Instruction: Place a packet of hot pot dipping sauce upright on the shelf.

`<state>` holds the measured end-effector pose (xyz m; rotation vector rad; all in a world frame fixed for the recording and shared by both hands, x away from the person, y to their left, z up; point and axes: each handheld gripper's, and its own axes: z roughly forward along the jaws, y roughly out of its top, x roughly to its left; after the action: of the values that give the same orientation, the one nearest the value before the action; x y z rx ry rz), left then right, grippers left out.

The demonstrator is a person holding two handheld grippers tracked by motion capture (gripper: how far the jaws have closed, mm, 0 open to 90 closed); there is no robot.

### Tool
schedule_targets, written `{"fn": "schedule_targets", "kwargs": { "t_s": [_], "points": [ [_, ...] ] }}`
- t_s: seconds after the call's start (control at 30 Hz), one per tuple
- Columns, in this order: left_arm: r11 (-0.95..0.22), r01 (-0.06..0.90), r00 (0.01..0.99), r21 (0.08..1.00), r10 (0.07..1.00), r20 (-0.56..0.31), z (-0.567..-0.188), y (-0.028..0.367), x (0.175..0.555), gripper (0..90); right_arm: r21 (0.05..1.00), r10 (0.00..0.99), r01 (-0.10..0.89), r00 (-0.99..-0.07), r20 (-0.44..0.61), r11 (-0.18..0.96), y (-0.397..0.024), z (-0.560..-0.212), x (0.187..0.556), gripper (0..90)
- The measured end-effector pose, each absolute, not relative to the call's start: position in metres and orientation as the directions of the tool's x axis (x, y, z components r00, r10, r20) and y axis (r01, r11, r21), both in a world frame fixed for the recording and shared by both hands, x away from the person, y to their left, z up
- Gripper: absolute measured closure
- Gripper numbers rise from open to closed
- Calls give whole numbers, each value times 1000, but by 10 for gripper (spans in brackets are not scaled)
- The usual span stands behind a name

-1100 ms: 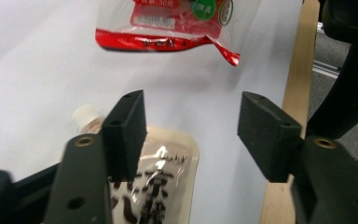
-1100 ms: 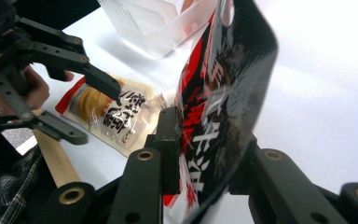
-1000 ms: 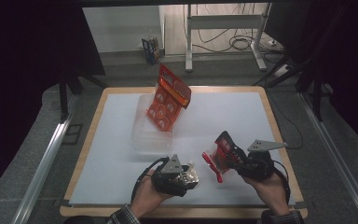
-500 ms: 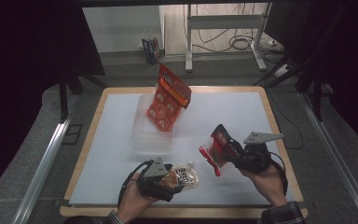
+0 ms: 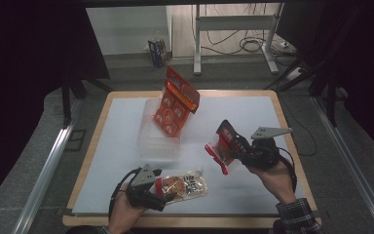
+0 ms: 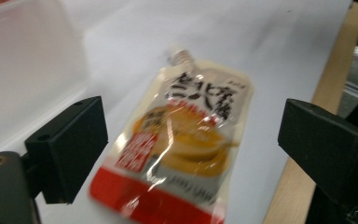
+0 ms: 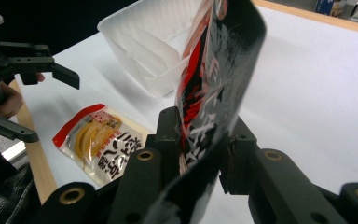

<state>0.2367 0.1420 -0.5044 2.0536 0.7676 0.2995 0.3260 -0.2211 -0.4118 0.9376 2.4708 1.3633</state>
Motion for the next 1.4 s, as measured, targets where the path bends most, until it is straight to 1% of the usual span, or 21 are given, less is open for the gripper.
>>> {"fn": "schedule_targets", "kwargs": {
  "t_s": [0.23,0.57,1.0,1.4],
  "points": [
    [-415,405,752,815,658,-38,-507,158,232,47,813,579,425,-804,137,398,-206,-405,335,709],
    [-407,419,731,812,681,-36,-512,165,230,19,820,559,403,-819,125,407,-190,-398,349,709],
    [-396,419,702,817,712,-15,-513,172,223,11,820,537,398,-833,134,412,-170,-394,370,710],
    [-389,419,684,820,730,-4,-513,179,220,10,809,493,377,-860,127,450,-145,-397,386,710]
  ]
}}
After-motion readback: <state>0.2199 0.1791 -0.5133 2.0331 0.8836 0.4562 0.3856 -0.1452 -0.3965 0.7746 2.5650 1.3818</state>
